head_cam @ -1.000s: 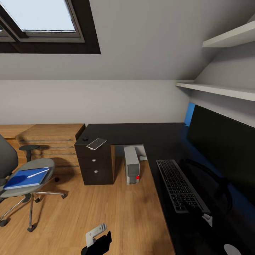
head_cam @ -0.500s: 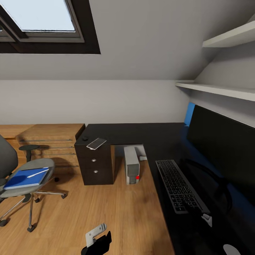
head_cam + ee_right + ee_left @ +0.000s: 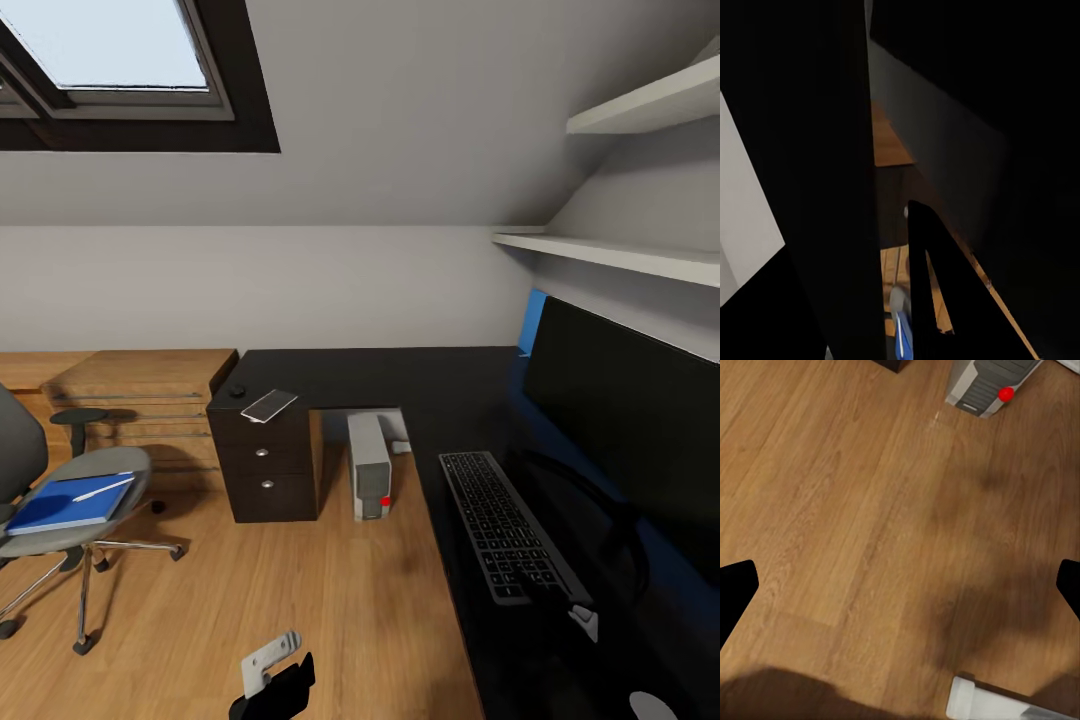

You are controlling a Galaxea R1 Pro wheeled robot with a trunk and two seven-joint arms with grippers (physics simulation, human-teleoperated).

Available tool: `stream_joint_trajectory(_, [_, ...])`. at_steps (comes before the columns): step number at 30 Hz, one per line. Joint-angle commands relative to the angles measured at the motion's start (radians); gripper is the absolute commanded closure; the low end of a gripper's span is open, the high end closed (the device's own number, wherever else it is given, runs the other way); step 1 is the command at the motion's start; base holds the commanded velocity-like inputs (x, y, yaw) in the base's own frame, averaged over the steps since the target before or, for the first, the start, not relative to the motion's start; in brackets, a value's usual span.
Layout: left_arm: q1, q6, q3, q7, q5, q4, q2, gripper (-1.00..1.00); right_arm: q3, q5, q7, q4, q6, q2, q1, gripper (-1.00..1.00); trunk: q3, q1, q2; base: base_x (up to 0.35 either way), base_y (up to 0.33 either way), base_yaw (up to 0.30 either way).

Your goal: In the bedroom, organize the workspace by keeping the computer under the desk, ensuring the monitor is on the desk, placing the keyboard on the desk next to the monitor, placing the mouse on the desk next to the keyboard, moving the folder from the swivel chair onto the desk next to the mouse, stacking the notebook on top of the folder with the pen on top of the notebook, and positioning the swivel chair next to the desk.

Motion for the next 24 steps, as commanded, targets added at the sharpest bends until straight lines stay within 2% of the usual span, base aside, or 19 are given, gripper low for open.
stream_joint_trajectory(1, [0.0, 0.004, -0.001, 0.006, 0.002, -0.002, 0.001, -1.0, -0.003, 0.017, -0.022, 0.003, 0.004, 0.0, 0.0, 1.0, -0.001, 0.0, -0.001, 0.0, -0.126, 0.0])
stream_joint_trajectory(24, [0.0, 0.003, -0.002, 0.006, 0.003, -0.002, 0.001, -1.0, -0.003, 0.019, -0.024, 0.003, -0.001, 0.0, 0.0, 1.0, -0.001, 0.0, -0.001, 0.0, -0.053, 0.0])
